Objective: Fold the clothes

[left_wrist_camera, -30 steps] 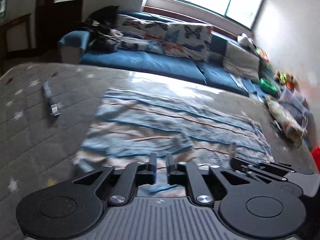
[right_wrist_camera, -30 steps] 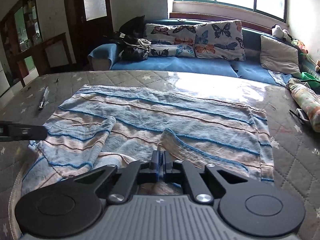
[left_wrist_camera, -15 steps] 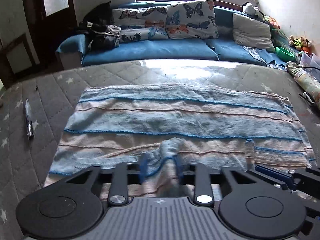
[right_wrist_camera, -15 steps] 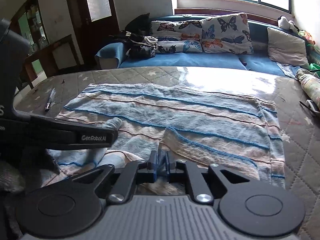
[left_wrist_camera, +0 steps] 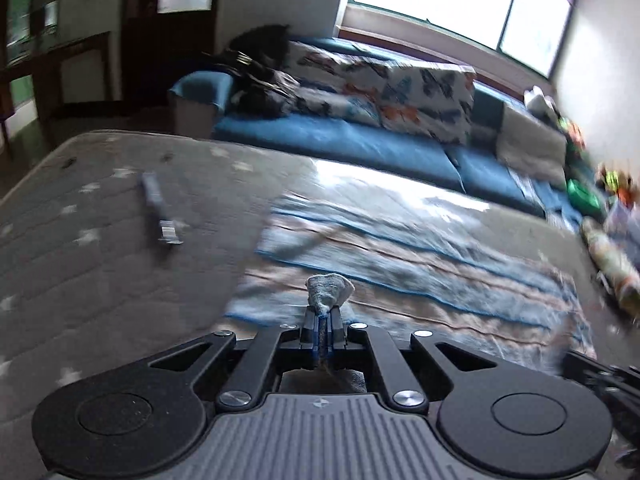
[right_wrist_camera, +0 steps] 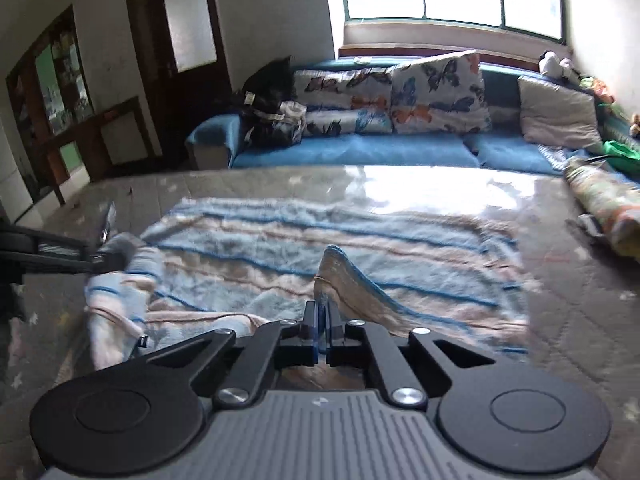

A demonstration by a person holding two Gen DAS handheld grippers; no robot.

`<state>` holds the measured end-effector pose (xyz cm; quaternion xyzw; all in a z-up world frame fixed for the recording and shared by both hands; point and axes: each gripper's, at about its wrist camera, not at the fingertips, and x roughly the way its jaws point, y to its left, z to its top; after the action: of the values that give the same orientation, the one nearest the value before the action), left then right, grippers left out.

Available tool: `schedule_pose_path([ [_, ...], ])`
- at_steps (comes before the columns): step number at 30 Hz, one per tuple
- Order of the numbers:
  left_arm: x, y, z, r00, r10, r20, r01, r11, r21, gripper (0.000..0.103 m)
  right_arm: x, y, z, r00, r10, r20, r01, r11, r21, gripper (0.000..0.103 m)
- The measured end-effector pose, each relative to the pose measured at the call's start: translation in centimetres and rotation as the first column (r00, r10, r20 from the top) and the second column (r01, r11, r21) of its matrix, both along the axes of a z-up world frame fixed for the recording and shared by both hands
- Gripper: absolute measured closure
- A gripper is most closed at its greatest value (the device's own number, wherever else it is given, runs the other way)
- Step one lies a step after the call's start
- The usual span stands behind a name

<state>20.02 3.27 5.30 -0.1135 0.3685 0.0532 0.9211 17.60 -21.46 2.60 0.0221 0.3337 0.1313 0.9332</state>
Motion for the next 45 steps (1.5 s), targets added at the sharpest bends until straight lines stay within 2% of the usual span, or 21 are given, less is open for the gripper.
schedule_pose_path([
  [9,-8.5,8.1,2.5,0.987,0.145,0.063,-0.142,0.989,-0.05,0.099,-6.4,-6.4,3.6,0.994,-0.096,0.06,0.09,0.991,0.1,0.101],
  [14,-12.6,11.7,1.6,0.98,0.196,0.034,-0.193,0.978,-0.075,0.099,-10.8,-9.9,4.3,0.985,-0.152,0.081,0.139,0.979,0.148,0.101],
  [17,-14.4,13.4,0.2,0.977,0.215,-0.012,-0.215,0.972,-0.1,0.099,-13.2,-11.9,4.1,0.98,-0.185,0.077,0.169,0.968,0.184,0.101],
  [23,-16.1,13.8,-1.8,0.974,0.217,-0.064,-0.222,0.97,-0.095,0.099,-16.4,-15.3,2.9,0.965,-0.258,0.044,0.242,0.944,0.226,0.101],
  [30,-17.1,13.0,-2.9,0.978,0.185,-0.091,-0.192,0.979,-0.067,0.098,-19.7,-19.0,-0.8,0.933,-0.356,-0.057,0.359,0.9,0.246,0.101],
  [34,-17.3,12.8,-3.1,0.981,0.176,-0.088,-0.18,0.983,-0.047,0.096,-21.7,-20.0,-2.5,0.916,-0.392,-0.086,0.401,0.888,0.226,0.102],
  [40,-17.3,12.1,-2.8,0.985,0.15,-0.089,-0.15,0.989,0.015,0.094,-23.4,-21.1,-3.1,0.901,-0.424,-0.097,0.434,0.887,0.158,0.101],
  [42,-17.6,12.0,-2.8,0.985,0.149,-0.088,-0.147,0.989,0.026,0.089,-22.9,-21.2,-3.0,0.902,-0.421,-0.097,0.431,0.89,0.148,0.097],
  [44,-18.0,11.9,-2.7,0.985,0.148,-0.086,-0.145,0.989,0.038,0.074,-22.4,-21.2,-2.8,0.905,-0.416,-0.087,0.424,0.893,0.148,0.092],
  [45,-18.3,11.9,-2.6,0.985,0.152,-0.085,-0.147,0.988,0.052,0.066,-22.0,-21.1,-2.8,0.907,-0.413,-0.082,0.421,0.895,0.148,0.081],
])
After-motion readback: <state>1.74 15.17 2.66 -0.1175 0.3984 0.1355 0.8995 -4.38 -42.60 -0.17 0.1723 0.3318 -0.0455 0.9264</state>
